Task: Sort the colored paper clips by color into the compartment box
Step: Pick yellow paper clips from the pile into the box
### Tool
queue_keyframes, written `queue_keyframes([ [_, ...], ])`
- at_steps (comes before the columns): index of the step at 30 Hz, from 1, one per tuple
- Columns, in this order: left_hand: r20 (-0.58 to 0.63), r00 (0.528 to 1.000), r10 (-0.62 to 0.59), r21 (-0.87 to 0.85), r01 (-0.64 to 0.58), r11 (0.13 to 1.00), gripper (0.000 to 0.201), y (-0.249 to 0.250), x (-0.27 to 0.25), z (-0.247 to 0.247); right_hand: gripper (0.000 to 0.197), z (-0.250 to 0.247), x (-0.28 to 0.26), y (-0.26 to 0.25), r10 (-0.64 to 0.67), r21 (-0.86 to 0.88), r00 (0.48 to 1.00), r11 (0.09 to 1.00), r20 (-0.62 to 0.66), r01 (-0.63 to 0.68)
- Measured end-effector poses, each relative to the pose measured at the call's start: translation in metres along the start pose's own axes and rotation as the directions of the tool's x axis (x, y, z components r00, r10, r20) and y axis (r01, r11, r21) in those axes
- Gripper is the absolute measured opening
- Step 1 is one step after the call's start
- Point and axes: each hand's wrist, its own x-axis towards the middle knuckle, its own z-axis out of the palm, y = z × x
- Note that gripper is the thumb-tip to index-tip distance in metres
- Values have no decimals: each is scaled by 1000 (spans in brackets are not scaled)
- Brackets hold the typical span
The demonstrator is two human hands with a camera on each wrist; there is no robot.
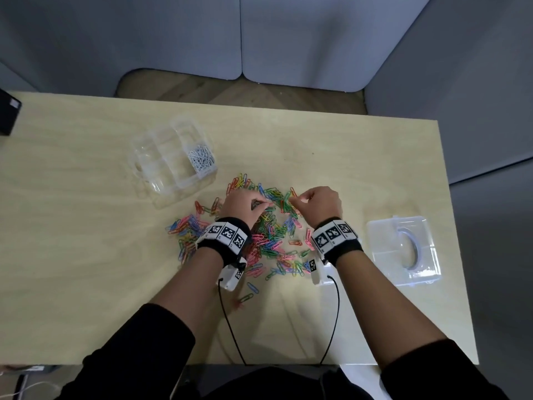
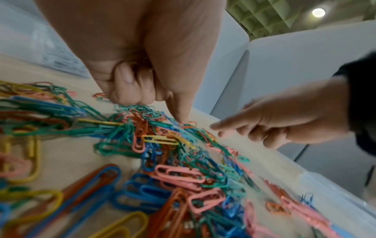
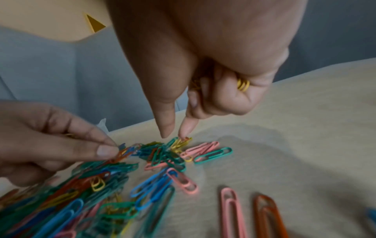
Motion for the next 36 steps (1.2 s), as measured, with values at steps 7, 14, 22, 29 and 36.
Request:
queue_keyframes([
  [7,-118,977,-180,-28,178,984,9,-19,-3,-12,17,5,0,-16,79,-129,997,988,-18,-80],
  [14,-109,991,-81,7,83,997,11,-8,-1,-11,29,-3,-5,1,156,-93,987,983,-28,-158],
  [22,87,993,83,161,-96,982,28,10,22,3,20,7,-2,-8,185,-91,982,979,41,-181],
  [29,60,997,58,-9,-57,998,23,-1,19,-5,30,7,-1,11,98,36,981,994,167,-106],
  [36,-20,999,-35,3,35,999,26,-22,8,-21,25,-11,3,34,45,121,991,991,129,-61],
])
